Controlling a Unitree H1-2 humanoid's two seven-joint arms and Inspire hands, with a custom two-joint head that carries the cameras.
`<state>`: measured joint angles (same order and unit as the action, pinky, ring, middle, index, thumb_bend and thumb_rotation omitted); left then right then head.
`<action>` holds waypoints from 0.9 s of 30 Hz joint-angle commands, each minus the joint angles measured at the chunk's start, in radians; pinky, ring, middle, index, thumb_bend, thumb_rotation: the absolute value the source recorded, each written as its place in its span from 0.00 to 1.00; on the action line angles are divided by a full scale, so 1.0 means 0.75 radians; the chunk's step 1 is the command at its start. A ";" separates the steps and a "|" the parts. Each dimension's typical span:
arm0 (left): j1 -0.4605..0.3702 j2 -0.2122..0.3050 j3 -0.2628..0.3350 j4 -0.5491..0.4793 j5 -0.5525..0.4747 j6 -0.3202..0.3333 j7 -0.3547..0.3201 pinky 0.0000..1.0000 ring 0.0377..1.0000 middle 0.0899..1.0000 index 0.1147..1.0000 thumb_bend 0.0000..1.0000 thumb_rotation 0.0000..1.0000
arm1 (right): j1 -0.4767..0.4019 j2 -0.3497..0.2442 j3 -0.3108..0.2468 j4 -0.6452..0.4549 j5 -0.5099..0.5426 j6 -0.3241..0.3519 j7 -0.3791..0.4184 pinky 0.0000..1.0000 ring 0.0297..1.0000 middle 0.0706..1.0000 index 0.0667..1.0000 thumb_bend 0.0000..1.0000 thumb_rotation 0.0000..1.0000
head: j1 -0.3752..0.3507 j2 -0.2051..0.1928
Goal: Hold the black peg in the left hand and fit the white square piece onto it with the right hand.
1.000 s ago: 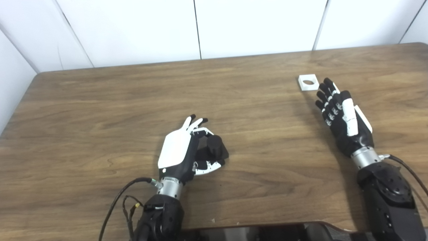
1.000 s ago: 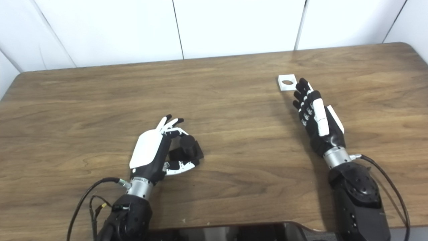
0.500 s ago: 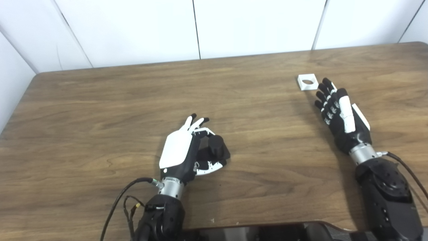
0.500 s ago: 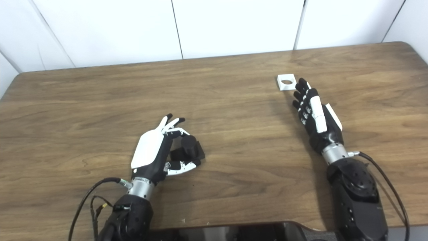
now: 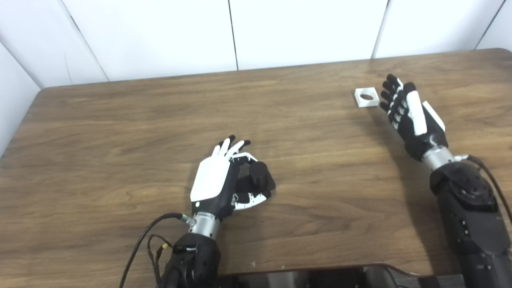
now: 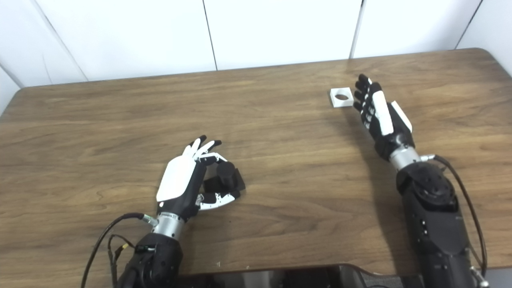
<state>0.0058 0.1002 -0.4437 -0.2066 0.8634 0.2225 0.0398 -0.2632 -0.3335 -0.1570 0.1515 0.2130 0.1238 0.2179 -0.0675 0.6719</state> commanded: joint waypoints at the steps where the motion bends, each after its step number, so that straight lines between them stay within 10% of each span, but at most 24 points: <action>1: 0.010 0.001 -0.016 0.050 0.019 0.007 -0.039 1.00 1.00 0.90 0.43 0.52 0.07 | -0.092 -0.050 0.016 -0.017 -0.047 0.004 -0.008 1.00 1.00 1.00 1.00 0.71 0.93 | -0.002 0.000; 15: 0.018 0.003 -0.013 0.068 0.022 -0.005 -0.028 1.00 1.00 0.90 0.43 0.52 0.07 | -0.283 -0.209 0.153 0.184 -0.427 -0.161 -0.070 1.00 1.00 1.00 0.97 0.62 0.70 | -0.013 -0.030; 27: 0.014 -0.004 -0.011 0.100 0.021 -0.021 -0.003 1.00 1.00 0.90 0.43 0.52 0.07 | -0.411 -0.273 0.222 0.277 -0.597 -0.163 -0.089 1.00 1.00 1.00 0.90 0.83 0.44 | -0.014 -0.047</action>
<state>0.0054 0.0913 -0.4405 -0.1751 0.8615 0.1934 0.0721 -0.4999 -0.4982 0.0127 0.3702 -0.2137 0.0484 0.1749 -0.0767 0.6366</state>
